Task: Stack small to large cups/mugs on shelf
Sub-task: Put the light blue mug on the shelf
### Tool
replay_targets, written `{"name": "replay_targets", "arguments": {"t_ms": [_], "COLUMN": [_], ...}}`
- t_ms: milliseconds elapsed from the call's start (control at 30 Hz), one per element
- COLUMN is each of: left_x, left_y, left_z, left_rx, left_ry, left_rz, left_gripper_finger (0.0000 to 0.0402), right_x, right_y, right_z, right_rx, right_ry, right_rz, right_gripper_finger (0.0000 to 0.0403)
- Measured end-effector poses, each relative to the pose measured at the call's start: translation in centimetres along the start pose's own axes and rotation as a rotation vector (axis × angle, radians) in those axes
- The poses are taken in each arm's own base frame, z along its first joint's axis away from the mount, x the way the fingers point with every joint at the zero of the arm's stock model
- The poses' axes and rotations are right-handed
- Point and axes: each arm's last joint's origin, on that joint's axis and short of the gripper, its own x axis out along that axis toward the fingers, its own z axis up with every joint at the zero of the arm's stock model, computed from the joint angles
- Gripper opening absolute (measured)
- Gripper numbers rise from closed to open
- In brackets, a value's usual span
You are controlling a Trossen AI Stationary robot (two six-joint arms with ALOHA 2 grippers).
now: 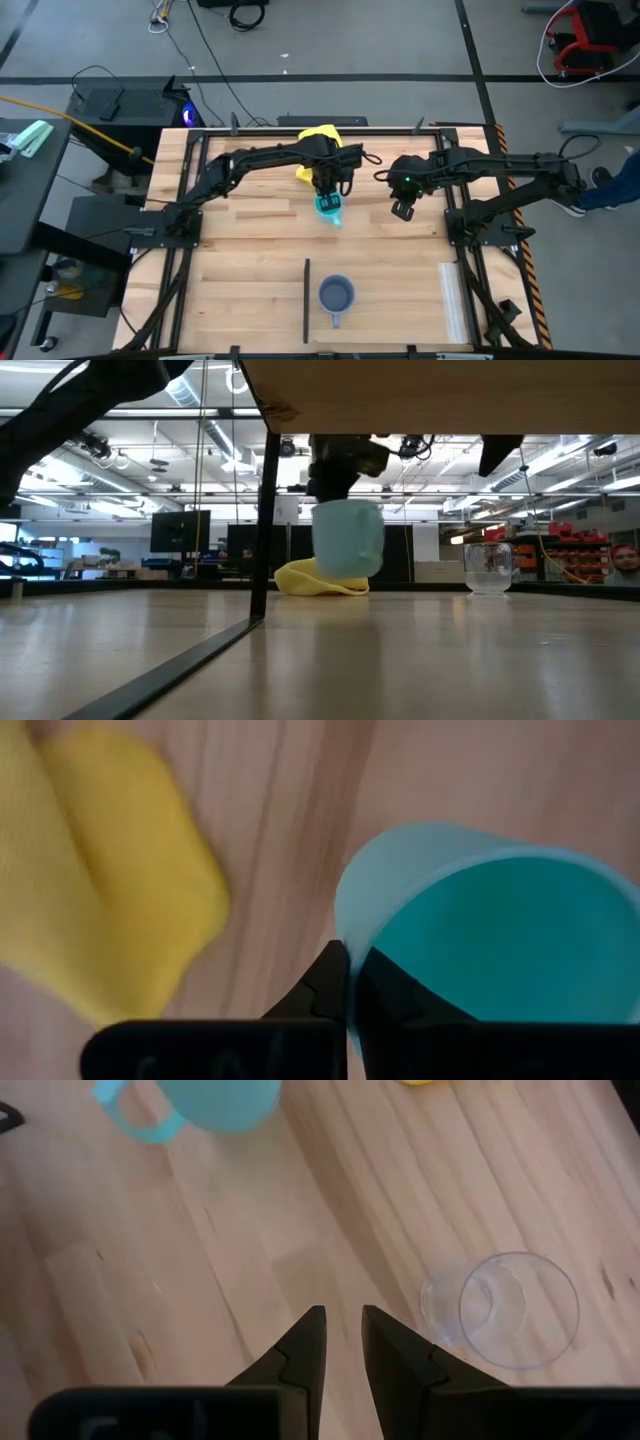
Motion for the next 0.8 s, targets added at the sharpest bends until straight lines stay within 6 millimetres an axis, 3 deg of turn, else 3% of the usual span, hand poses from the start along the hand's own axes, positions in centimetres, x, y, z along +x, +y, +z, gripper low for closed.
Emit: {"name": "replay_targets", "arguments": {"t_ms": [633, 800], "left_x": [2.1, 2.1], "left_y": [0.2, 0.2], "left_z": [-0.1, 0.0], "left_rx": [-0.019, -0.024], "left_ry": [0.090, 0.082], "left_rz": [0.060, 0.060], "left_gripper_finger": [0.0012, 0.0040], "right_x": [0.0, 0.0], "right_y": [0.0, 0.0], "right_z": [0.1, 0.1], "right_rx": [-0.026, -0.026], "right_ry": [-0.012, -0.012], "right_rz": [0.006, 0.006], "right_gripper_finger": [0.0076, 0.0076]}}
